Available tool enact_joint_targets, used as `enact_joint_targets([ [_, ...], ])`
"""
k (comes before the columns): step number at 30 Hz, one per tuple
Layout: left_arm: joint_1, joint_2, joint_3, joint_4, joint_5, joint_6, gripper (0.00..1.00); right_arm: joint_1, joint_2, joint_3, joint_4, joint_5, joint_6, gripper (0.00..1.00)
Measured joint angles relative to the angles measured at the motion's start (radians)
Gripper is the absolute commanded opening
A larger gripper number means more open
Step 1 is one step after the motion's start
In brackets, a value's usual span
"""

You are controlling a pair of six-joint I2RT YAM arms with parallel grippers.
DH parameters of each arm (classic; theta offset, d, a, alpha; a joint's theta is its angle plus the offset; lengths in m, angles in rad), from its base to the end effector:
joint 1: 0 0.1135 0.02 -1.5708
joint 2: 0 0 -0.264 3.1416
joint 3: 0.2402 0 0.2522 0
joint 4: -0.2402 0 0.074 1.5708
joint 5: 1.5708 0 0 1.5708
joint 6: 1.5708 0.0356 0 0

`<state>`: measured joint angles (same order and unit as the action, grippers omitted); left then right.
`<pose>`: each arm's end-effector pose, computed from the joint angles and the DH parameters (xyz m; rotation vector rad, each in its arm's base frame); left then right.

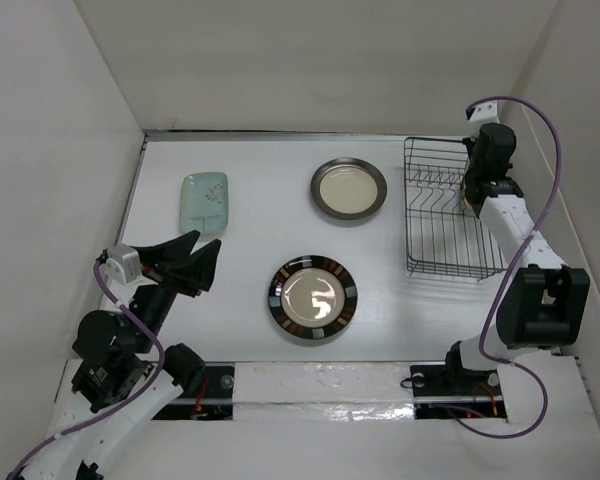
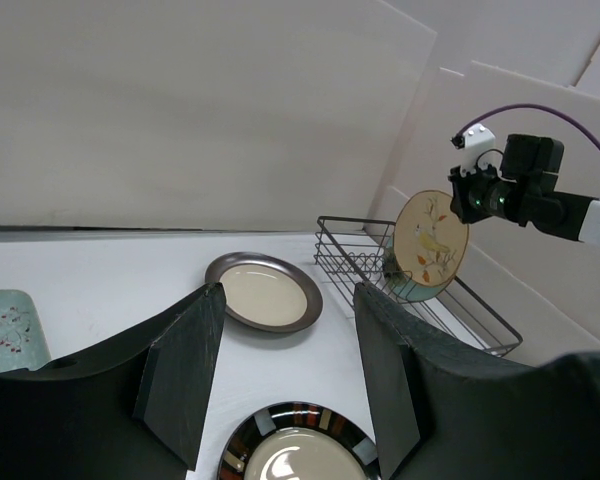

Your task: Load the plates into the dish rack

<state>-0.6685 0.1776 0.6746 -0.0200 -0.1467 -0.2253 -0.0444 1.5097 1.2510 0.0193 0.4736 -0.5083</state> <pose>0.0377 -0.0231 0.3798 0.1142 1.1211 -0.7200 0.3576 -0.0321 0.3473 -0.0830 1.8580 -0.8158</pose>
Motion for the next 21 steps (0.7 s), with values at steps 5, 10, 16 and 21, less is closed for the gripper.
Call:
enact_joint_targets([
  [5,0.0,0.0,0.0,0.0,0.0,0.0,0.51,0.018,0.002,-0.028,-0.005,-0.004,0.007,0.0],
  [10,0.0,0.0,0.0,0.0,0.0,0.0,0.51,0.018,0.011,-0.1,0.019,-0.004,0.067,0.06],
  [16,0.0,0.011,0.0,0.0,-0.001,0.0,0.51,0.016,0.034,-0.142,0.116,-0.014,0.185,0.41],
  [21,0.0,0.029,0.0,0.0,-0.012,0.0,0.45,0.03,0.039,-0.136,0.153,0.039,0.275,0.68],
])
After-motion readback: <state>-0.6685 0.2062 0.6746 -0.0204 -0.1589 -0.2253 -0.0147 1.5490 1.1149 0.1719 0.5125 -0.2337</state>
